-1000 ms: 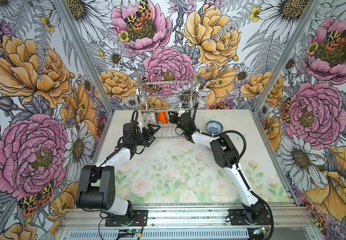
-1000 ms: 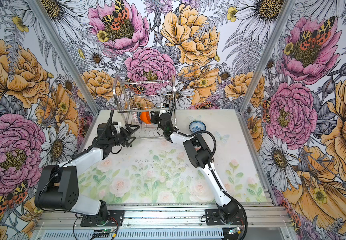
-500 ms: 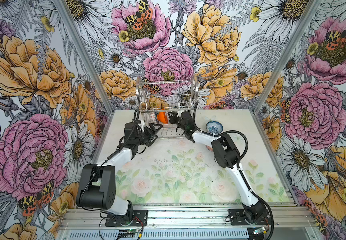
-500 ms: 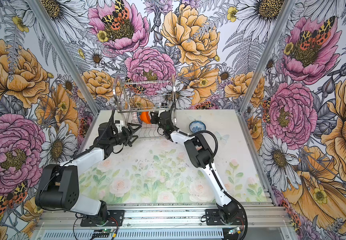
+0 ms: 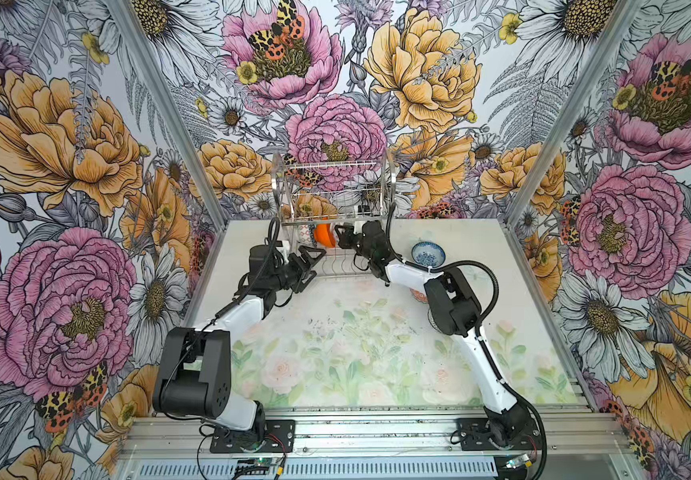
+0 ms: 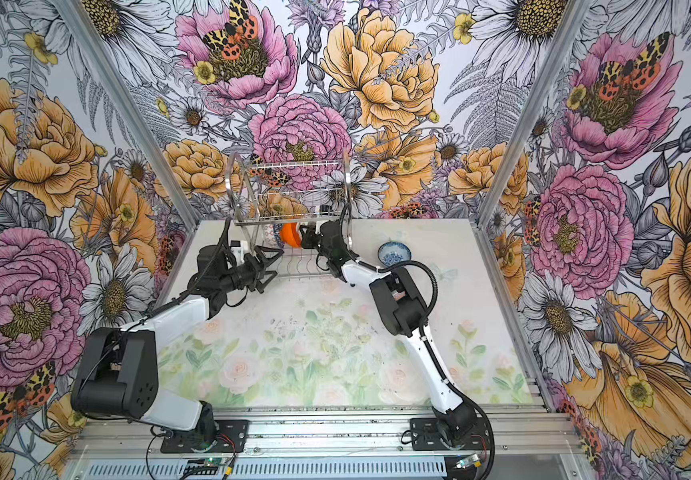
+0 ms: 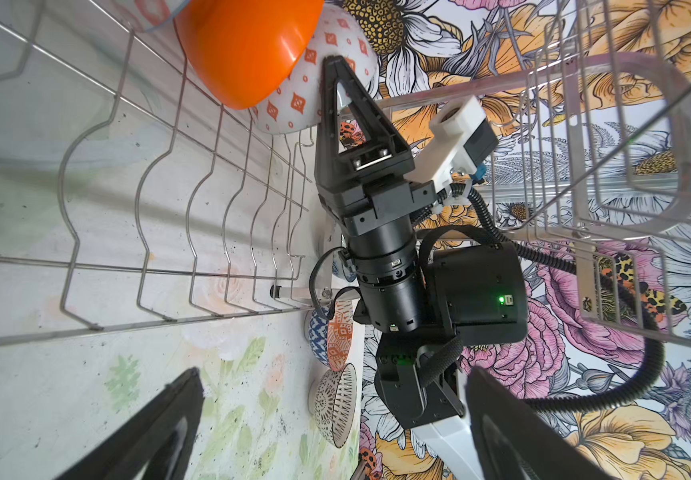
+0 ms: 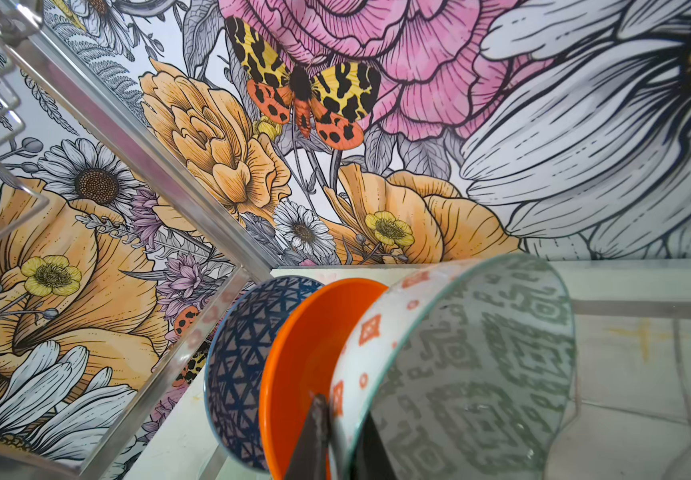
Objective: Load the bowls into the dish rack
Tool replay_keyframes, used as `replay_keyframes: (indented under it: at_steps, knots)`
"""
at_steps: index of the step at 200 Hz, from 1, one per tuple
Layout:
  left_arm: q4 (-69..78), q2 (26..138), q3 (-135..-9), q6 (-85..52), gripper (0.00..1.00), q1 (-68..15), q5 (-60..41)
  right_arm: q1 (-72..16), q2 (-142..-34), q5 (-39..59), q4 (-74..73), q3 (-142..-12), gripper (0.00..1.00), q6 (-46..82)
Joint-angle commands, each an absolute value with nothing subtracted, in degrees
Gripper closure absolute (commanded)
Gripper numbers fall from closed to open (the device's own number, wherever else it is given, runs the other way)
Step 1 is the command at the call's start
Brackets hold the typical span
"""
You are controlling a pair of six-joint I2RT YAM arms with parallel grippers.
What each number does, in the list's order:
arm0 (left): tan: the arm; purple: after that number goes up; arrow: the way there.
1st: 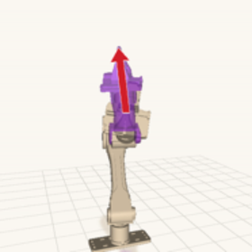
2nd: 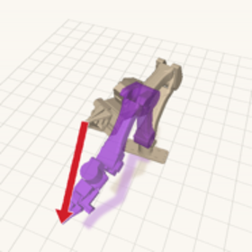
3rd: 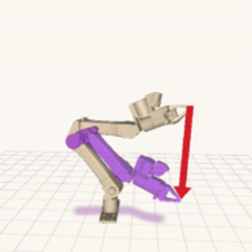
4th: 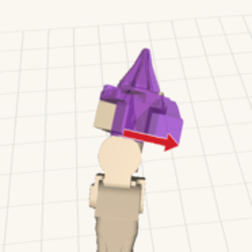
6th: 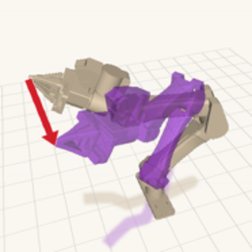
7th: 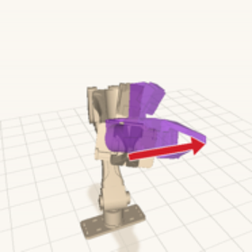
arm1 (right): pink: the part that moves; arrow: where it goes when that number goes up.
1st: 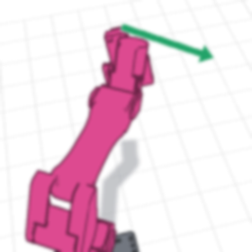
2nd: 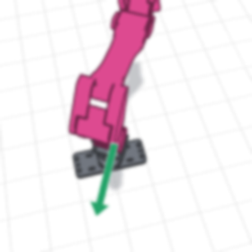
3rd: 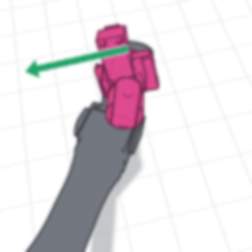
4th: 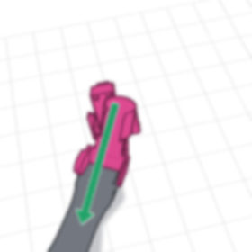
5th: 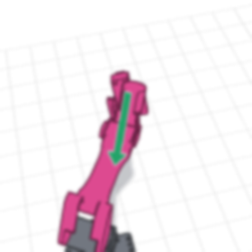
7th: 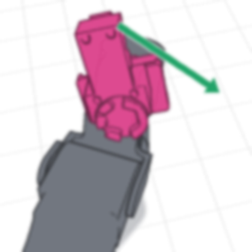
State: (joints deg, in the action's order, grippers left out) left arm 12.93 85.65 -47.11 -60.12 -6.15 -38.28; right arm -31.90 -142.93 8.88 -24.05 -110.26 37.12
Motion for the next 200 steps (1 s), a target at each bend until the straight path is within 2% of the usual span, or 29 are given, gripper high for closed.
replay_keyframes:
  at_steps: [1,200]
  knots:
    - [14.40,86.34,-47.38,-60.17,0.01,-6.41,-39.37,-31.18,-140.01,7.73,-16.08,-108.19,0.87,34.20]
    - [14.39,86.53,-47.02,-60.20,0.01,-6.37,-39.06,-29.88,-137.22,8.17,-15.70,-105.39,0.75,31.97]
